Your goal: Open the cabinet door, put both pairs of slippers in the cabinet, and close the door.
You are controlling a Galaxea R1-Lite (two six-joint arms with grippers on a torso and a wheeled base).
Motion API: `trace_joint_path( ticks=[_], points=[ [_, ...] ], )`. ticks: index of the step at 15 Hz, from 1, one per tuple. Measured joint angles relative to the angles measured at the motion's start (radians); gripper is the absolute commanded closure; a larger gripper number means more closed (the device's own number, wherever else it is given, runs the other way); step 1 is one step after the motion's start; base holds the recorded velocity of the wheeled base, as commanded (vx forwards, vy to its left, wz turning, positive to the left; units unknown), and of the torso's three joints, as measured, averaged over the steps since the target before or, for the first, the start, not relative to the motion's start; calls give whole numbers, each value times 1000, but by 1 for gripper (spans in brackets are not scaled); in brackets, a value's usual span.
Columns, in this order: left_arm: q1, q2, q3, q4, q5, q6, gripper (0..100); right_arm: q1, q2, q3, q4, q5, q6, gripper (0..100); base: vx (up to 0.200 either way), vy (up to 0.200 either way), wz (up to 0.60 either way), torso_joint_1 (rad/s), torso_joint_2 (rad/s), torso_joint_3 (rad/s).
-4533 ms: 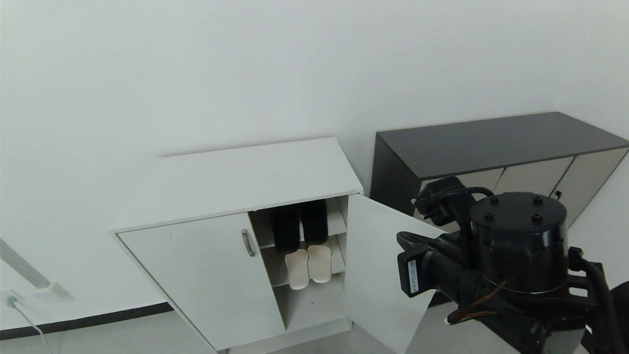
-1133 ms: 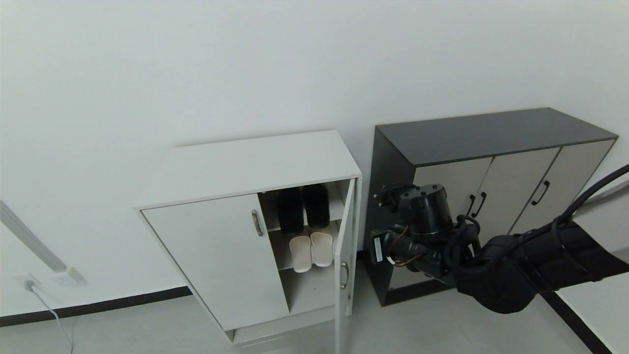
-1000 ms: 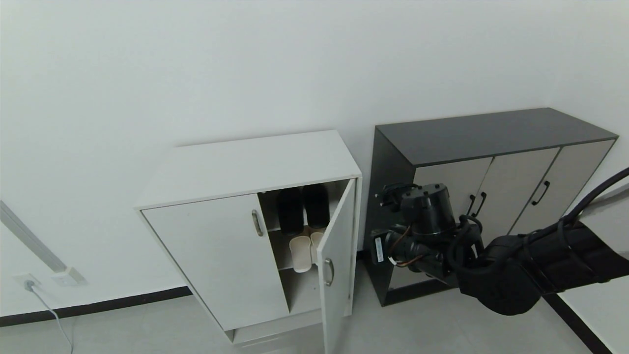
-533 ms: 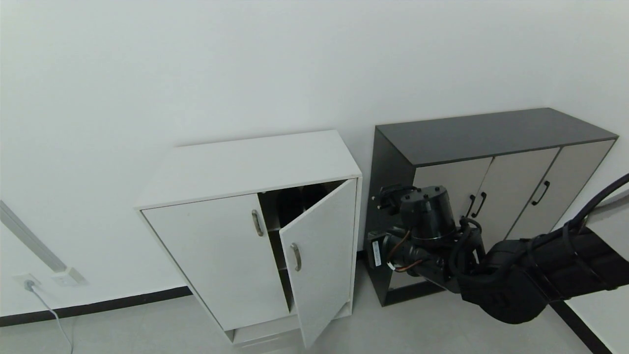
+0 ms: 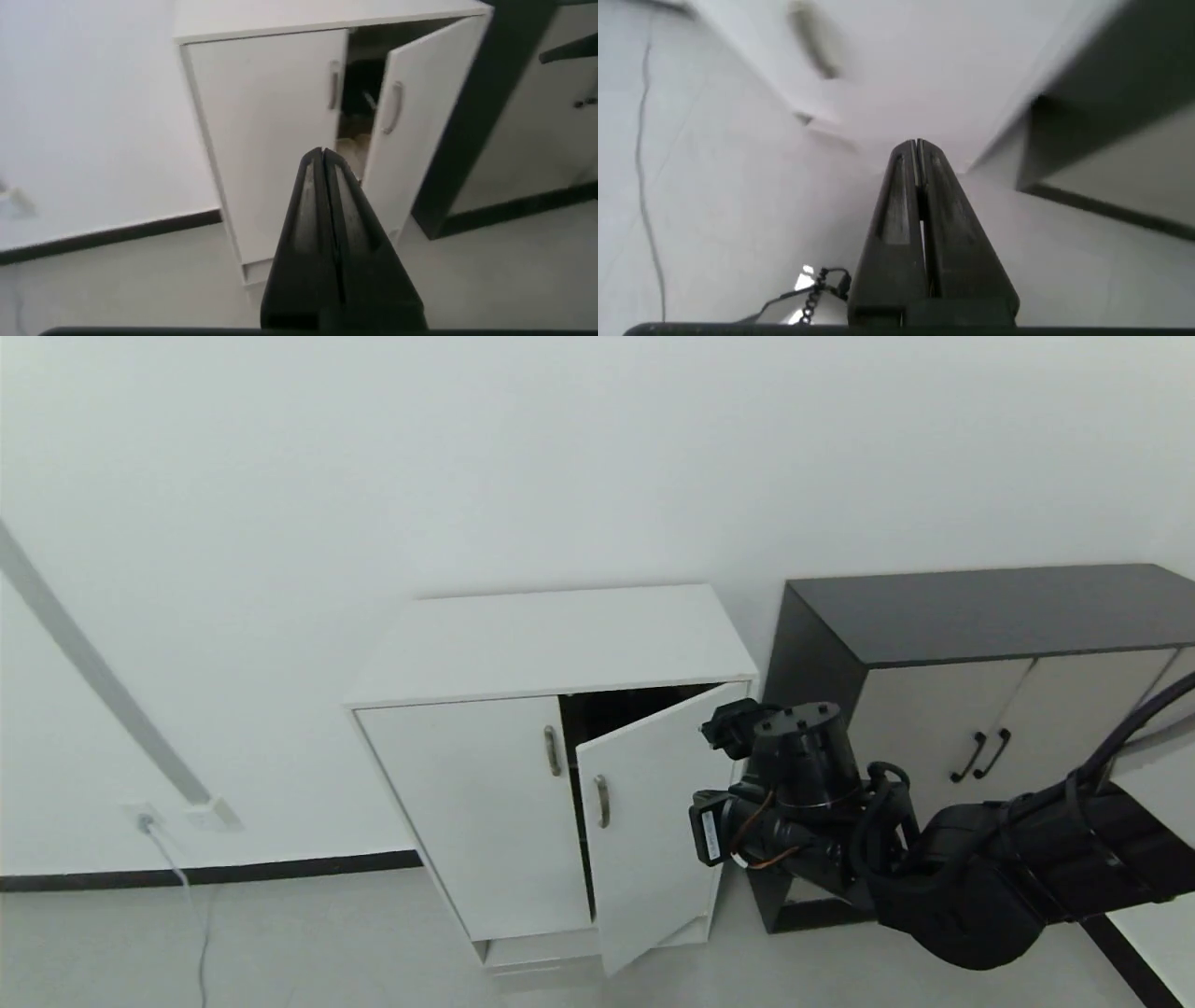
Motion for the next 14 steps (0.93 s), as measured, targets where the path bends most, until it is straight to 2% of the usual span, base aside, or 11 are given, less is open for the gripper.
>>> trace_joint_path(
  ticks=[4,8,14],
  points=[
    [1,0,-1,-1,1,0,100,0,2,30,-8,15,-1,100,0,0,0,0,0,0],
    [1,0,0,-1,1,0,100,-5,1,134,-139,55,-51,100,0,0,0,0,0,0],
    [0,0,0,0,0,1,100,-13,19,354,-376,81,-71,100,200,0,0,2,-2,4]
  ],
)
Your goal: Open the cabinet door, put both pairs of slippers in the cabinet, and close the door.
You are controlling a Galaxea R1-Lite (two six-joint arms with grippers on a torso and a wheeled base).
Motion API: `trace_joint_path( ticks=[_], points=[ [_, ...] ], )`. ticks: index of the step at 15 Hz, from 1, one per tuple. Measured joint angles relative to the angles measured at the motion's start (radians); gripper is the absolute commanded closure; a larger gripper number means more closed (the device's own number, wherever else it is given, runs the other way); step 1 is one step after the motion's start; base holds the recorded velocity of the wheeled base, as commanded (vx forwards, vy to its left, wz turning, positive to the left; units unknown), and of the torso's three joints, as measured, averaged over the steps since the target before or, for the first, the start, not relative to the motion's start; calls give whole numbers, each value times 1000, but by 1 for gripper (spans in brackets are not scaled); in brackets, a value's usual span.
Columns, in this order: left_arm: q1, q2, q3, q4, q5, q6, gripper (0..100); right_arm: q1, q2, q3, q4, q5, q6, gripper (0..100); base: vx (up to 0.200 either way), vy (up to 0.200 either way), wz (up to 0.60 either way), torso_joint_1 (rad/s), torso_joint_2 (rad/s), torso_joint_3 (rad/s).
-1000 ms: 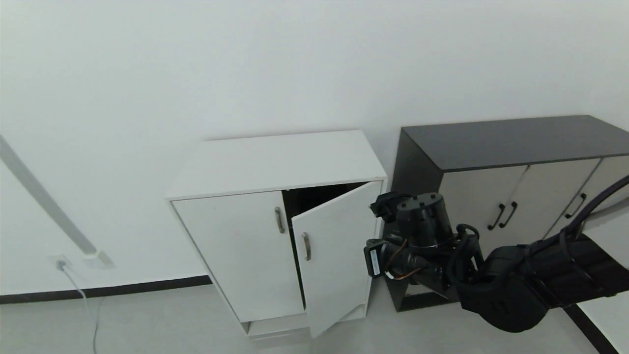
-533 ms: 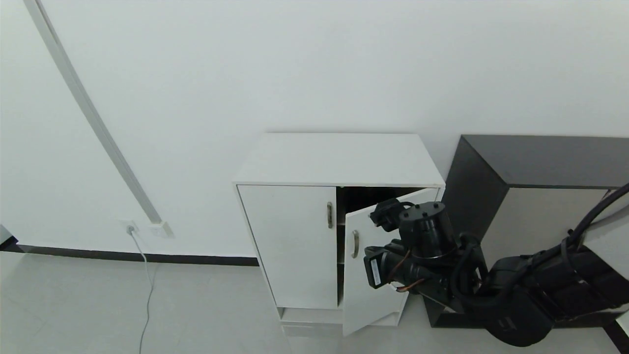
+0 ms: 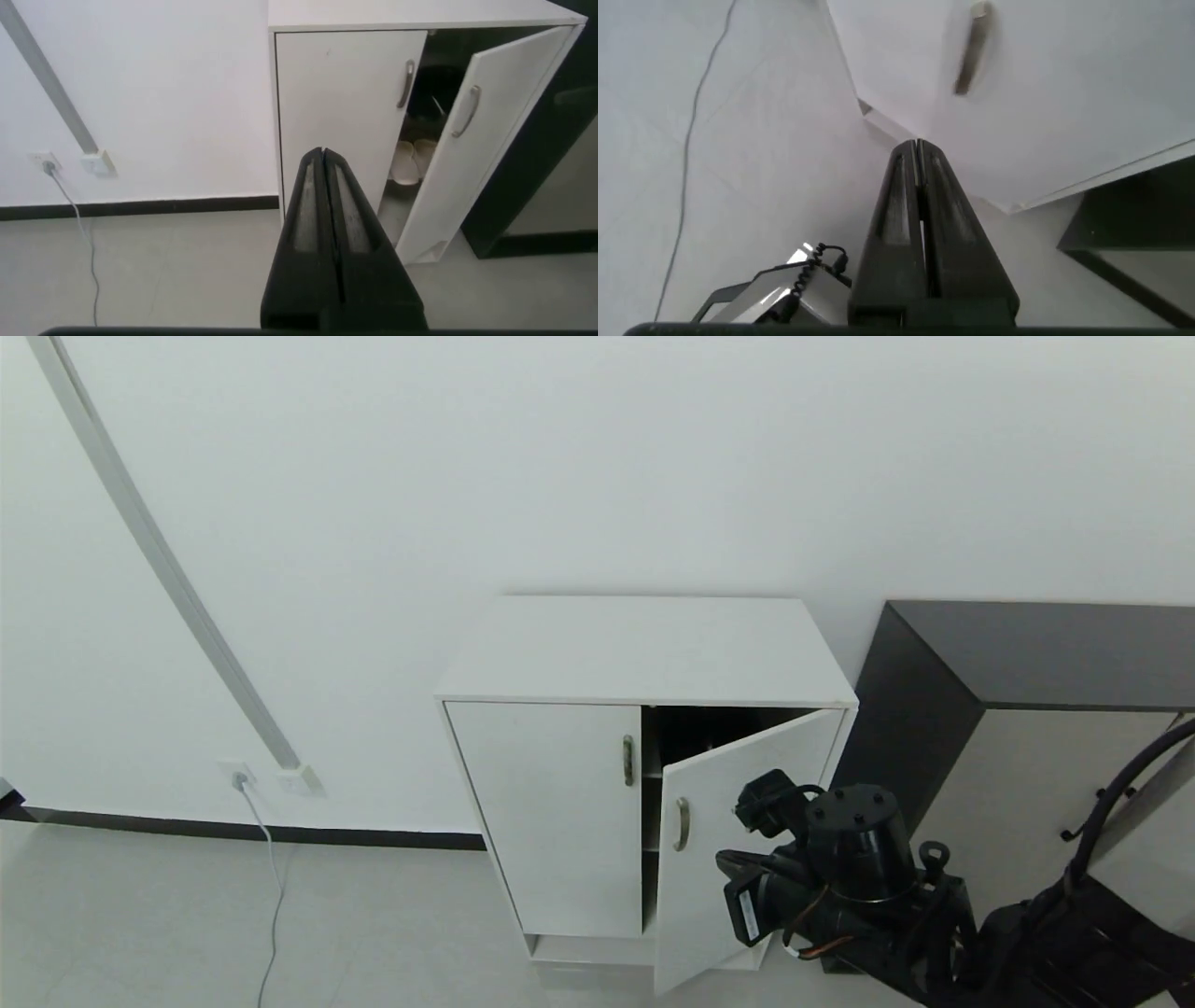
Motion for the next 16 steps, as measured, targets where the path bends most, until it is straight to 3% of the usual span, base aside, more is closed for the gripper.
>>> trace_joint_path(
  ticks=[4,16],
  points=[
    [0,0,1,-1,1,0,100,1,29,19,-38,-1,0,100,50,0,0,1,1,1],
    [1,0,0,-1,4,-1,100,-47,155,-173,-38,-8,-1,100,0,0,0,0,0,0]
  ],
)
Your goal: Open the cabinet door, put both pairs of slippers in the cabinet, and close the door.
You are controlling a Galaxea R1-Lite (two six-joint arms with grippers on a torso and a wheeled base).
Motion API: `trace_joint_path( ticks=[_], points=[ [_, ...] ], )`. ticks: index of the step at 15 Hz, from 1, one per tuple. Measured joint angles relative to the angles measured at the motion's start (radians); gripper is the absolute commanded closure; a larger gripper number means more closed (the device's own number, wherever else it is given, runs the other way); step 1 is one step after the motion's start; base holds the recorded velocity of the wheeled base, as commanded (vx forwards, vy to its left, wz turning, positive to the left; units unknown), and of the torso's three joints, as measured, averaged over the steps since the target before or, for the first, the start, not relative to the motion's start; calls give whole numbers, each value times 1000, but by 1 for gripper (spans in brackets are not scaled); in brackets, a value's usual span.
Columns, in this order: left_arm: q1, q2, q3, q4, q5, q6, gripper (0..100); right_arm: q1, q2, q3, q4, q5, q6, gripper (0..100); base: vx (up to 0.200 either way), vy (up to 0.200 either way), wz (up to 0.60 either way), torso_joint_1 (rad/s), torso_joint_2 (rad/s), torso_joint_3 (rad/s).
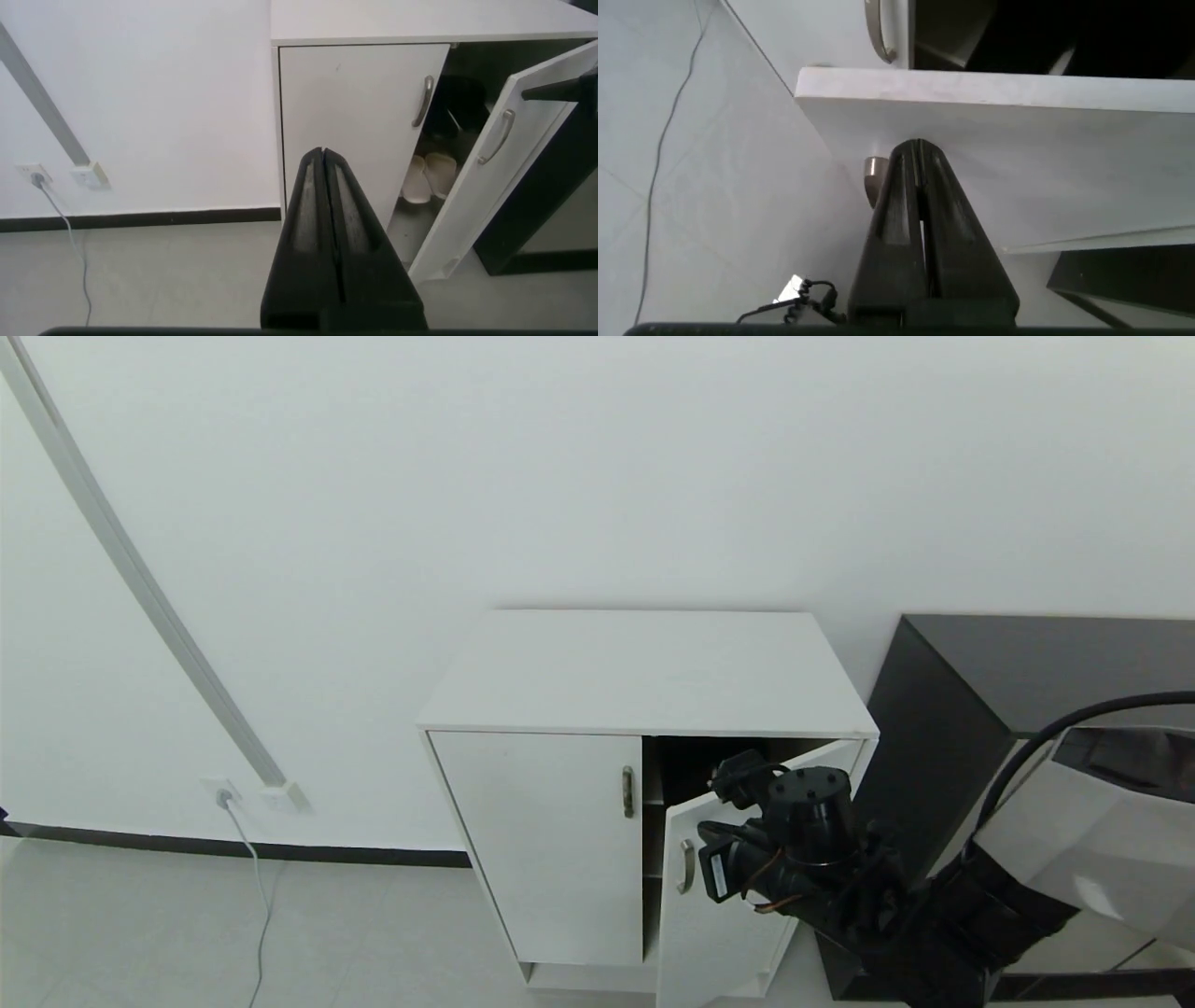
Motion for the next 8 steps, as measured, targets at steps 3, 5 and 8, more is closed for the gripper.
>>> trace_joint_path(
  ticks=[3,5,8],
  points=[
    [0,0,0,0,0,0,100,-21,33,-34,1,0,0,100,0,0,0,0,0,0],
    [0,0,0,0,0,0,100,-30,58,-68,2,0,0,100,0,0,0,0,0,0],
    [-1,0,0,0,0,0,100,-41,104,-135,6,0,0,100,0,0,0,0,0,0]
  ],
)
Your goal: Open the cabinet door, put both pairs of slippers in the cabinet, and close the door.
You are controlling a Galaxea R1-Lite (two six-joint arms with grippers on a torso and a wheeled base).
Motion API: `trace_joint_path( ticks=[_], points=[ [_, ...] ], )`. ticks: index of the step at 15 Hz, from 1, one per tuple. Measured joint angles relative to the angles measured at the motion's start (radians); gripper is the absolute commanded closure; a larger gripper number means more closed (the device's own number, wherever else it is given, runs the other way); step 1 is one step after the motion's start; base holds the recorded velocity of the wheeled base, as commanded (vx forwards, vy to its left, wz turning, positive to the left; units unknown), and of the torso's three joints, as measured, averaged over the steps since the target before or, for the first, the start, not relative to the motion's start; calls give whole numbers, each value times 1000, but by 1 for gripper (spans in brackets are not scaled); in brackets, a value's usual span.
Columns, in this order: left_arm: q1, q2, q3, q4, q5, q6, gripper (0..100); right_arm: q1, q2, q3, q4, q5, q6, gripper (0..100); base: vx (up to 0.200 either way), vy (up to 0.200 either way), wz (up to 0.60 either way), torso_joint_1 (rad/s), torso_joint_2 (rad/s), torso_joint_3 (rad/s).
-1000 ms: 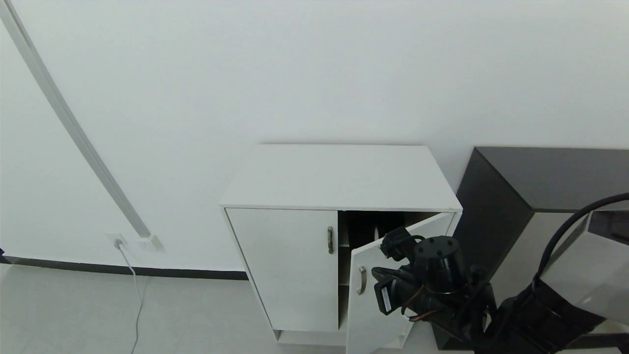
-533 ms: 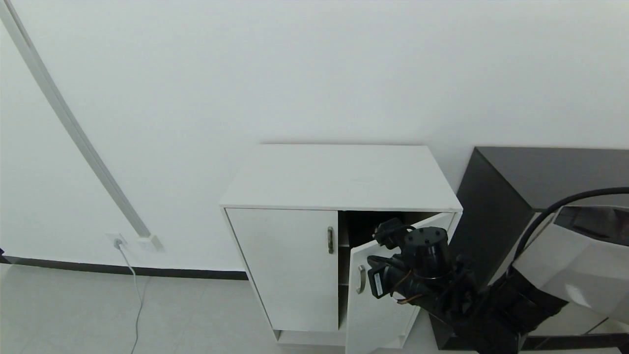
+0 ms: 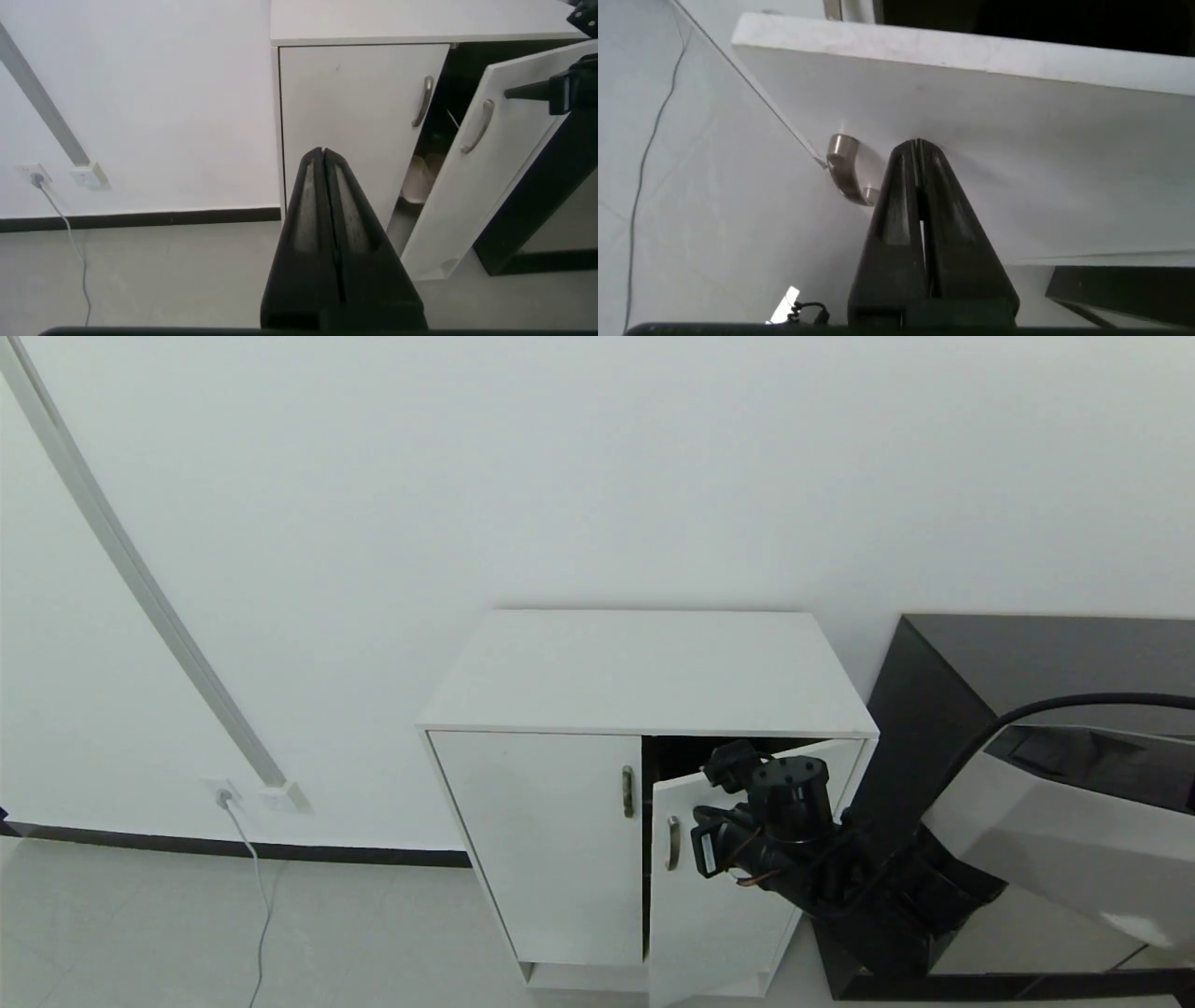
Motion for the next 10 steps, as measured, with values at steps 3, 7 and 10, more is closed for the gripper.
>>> trace_joint_path(
  ticks=[3,7,10],
  points=[
    [1,0,0,0,0,0,100,-18,41,-61,4,0,-1,100,0,0,0,0,0,0],
    [1,0,0,0,0,0,100,-38,75,-127,33,0,-1,100,0,0,0,0,0,0],
    [1,0,0,0,0,0,100,-49,96,-163,45,0,-2,100,0,0,0,0,0,0]
  ],
)
